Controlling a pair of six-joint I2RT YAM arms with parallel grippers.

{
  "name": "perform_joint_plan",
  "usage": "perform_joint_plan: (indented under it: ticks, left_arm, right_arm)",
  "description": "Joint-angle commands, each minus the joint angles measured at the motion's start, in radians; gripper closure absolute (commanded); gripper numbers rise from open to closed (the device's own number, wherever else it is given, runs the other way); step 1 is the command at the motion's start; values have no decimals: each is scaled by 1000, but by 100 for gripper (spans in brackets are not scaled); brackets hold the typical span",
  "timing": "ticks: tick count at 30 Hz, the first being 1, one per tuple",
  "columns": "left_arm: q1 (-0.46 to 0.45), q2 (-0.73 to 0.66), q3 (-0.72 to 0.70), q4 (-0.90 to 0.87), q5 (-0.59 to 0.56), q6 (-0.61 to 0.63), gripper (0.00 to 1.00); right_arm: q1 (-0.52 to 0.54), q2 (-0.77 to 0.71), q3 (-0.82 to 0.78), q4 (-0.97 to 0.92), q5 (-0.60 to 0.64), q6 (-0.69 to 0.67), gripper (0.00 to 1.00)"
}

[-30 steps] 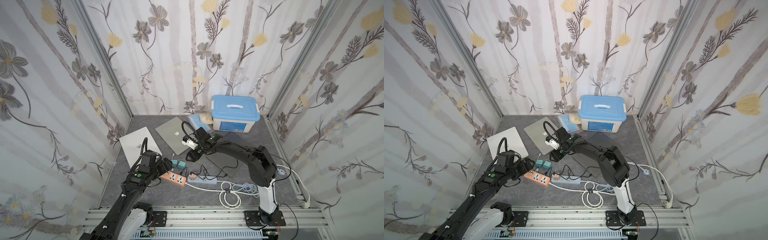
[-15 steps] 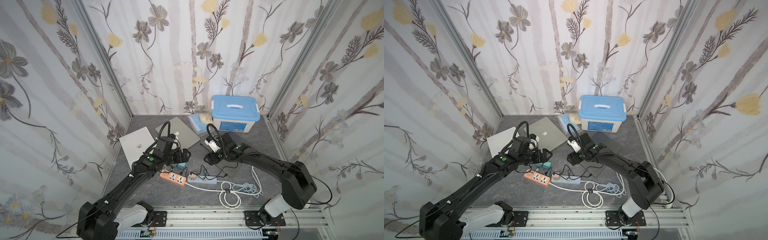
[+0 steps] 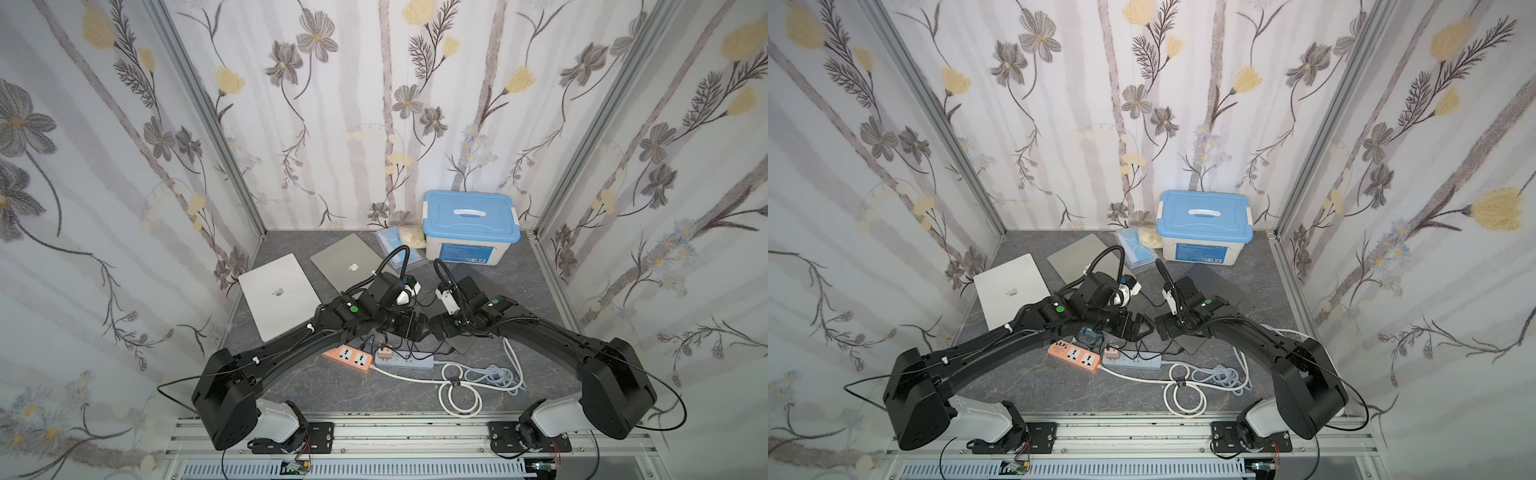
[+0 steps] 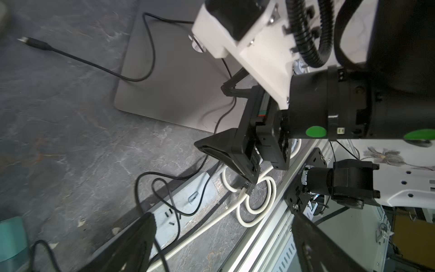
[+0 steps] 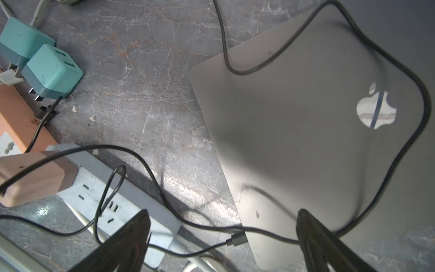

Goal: Unplug the laptop charger
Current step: Remove the charging cable from the laptop.

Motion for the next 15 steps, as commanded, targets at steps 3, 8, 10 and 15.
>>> perform_joint_plan:
  ticks: [3, 8, 10, 15]
  left_arm:
    - [-61, 87, 53, 31, 30, 35, 8]
    - [-97, 183, 57, 26, 11, 44, 12]
    - [-109, 216, 60, 23, 2, 47, 13]
    - [-137, 278, 78, 2, -25, 79, 20]
  right_arm:
    - [7, -82, -61, -34, 64, 130, 0]
    - [6, -112, -128, -14, 71, 178, 0]
    - [1, -97, -145, 5, 65, 181, 0]
    - [-6, -42, -119, 34, 62, 172, 0]
